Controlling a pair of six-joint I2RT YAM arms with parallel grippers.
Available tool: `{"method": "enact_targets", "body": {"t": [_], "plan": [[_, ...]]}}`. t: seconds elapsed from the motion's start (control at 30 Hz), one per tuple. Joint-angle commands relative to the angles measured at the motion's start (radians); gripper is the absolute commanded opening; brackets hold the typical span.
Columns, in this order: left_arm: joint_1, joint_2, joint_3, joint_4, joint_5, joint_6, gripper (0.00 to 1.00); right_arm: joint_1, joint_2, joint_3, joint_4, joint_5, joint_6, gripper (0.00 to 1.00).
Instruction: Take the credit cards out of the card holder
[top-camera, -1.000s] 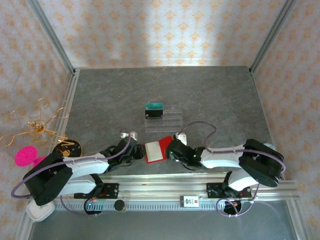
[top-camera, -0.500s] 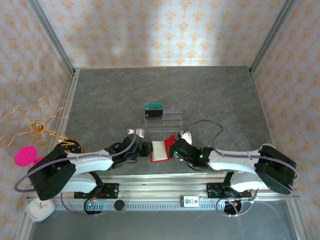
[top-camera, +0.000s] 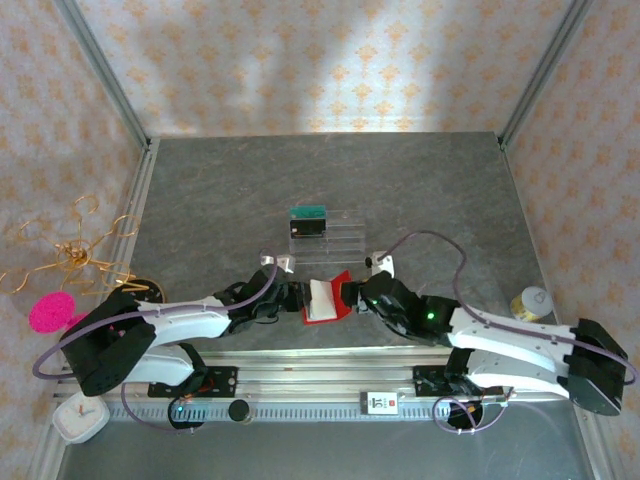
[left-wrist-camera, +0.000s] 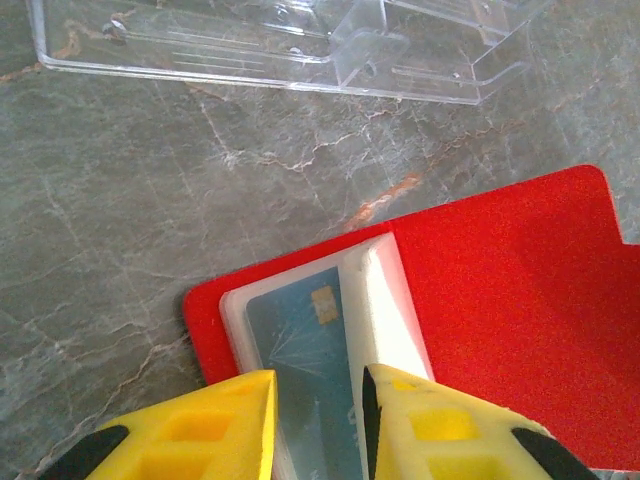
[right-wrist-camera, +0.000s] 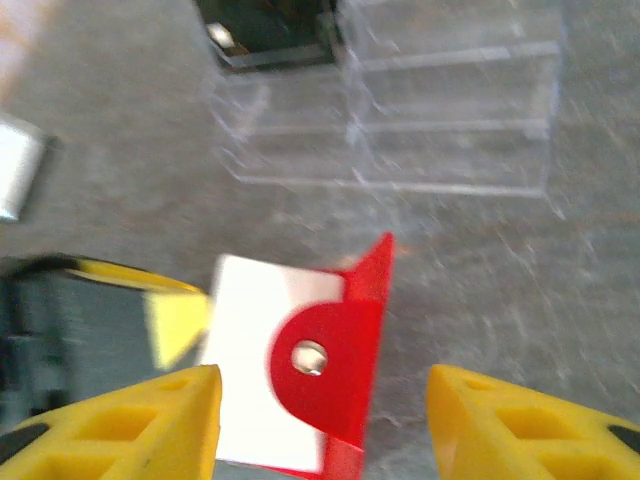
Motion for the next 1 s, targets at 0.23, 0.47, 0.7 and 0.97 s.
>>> {"method": "enact_targets", "body": {"t": [0.23, 0.47, 0.7, 0.97], "plan": [[-0.008, -0.014, 0.003, 0.016, 0.007, 0.013, 0.30, 0.051, 0.263, 0.114, 0.145, -0.248, -0.095, 0.52], [-0.010, -0.047, -0.014, -0.016, -0.011, 0.015, 0.30, 0.045, 0.376, 0.097, 0.106, -0.095, -0.045, 0.55], [-0.005, -0.128, -0.043, -0.112, -0.117, -0.010, 0.38, 0.052, 0.493, 0.122, 0.123, -0.073, -0.045, 0.60], [-0.006, -0.240, -0.076, -0.142, -0.203, -0.042, 0.54, 0.096, 0.598, 0.206, 0.047, 0.008, -0.040, 0.65]]}}
